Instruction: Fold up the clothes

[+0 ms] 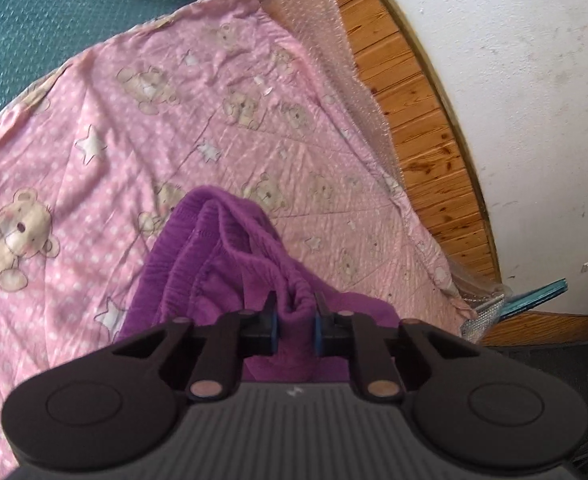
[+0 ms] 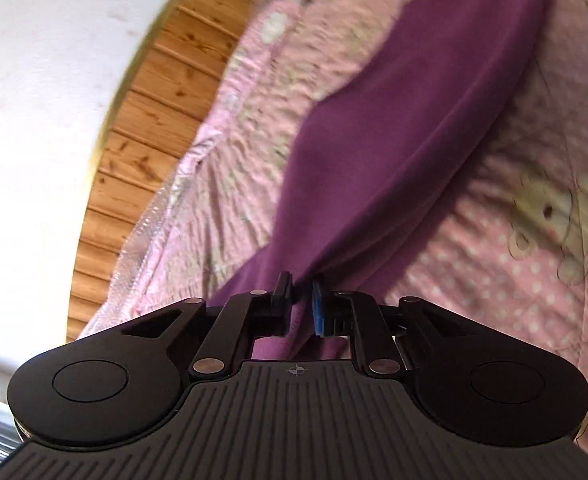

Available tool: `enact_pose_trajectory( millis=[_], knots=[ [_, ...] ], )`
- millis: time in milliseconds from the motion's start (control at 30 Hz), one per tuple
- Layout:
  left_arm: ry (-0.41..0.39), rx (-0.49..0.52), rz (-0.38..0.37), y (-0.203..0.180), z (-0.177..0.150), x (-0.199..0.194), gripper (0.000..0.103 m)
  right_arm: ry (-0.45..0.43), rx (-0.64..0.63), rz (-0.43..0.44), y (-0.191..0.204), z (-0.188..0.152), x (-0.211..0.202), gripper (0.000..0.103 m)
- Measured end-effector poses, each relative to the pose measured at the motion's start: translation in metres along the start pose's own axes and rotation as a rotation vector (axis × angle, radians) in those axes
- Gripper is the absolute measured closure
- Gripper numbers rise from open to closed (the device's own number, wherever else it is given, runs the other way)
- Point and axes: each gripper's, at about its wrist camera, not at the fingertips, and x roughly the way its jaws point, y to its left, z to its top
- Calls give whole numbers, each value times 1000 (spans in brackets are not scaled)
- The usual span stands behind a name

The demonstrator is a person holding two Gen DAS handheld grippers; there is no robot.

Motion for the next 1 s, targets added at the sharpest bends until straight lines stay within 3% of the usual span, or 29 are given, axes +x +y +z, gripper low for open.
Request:
enact_pose_trajectory(
  millis=[67, 167, 267, 300, 333, 367, 400, 467, 533, 567, 633, 700, 767, 867, 967, 1000],
  knots=[
    [11, -16, 51, 7, -6, 11, 68, -1, 34, -12, -9, -1, 1, 64],
    [-6, -39, 101, 11, -12, 19, 48, -32, 63, -9, -20, 0, -4, 64],
    [-37, -46, 112, 10, -10, 24, 42, -74, 91, 15, -24, 8, -6, 63],
    [-29, -49, 130, 10, -8, 28, 51, -75, 91, 10, -23, 13, -2, 63],
    [-20, -49, 145, 11, -6, 31, 66, -71, 83, -4, -22, 16, 3, 63],
    [-5, -30, 145, 8, -3, 33, 94, -59, 63, -24, -22, 21, 8, 81],
    [-16, -27, 128, 2, 0, 28, 94, -53, 26, -47, -20, 28, 14, 101],
    [-42, 2, 60, -12, 5, 8, 95, -120, -49, -59, -3, 46, 3, 103],
    [-67, 47, -29, -28, 7, -20, 95, -226, -73, -10, 8, 65, -22, 103],
    [-46, 68, -40, -26, 3, -25, 95, -252, -89, -16, 9, 72, -28, 103],
    [40, 67, 4, -7, -7, -20, 95, -215, -89, -50, -5, 80, -22, 103],
    [110, 63, 109, 19, -22, -3, 95, -144, -75, -97, -24, 84, -6, 103],
    [130, 32, 156, 41, -30, 9, 95, -68, -65, -123, -38, 79, 12, 103],
    [131, 14, 178, 52, -36, 16, 94, -38, -7, -95, -54, 73, 19, 89],
    [116, 3, 190, 53, -37, 14, 94, -76, 58, -45, -71, 79, 12, 67],
    [113, 5, 199, 53, -36, 14, 94, -88, 82, -33, -78, 83, 10, 65]
  ],
)
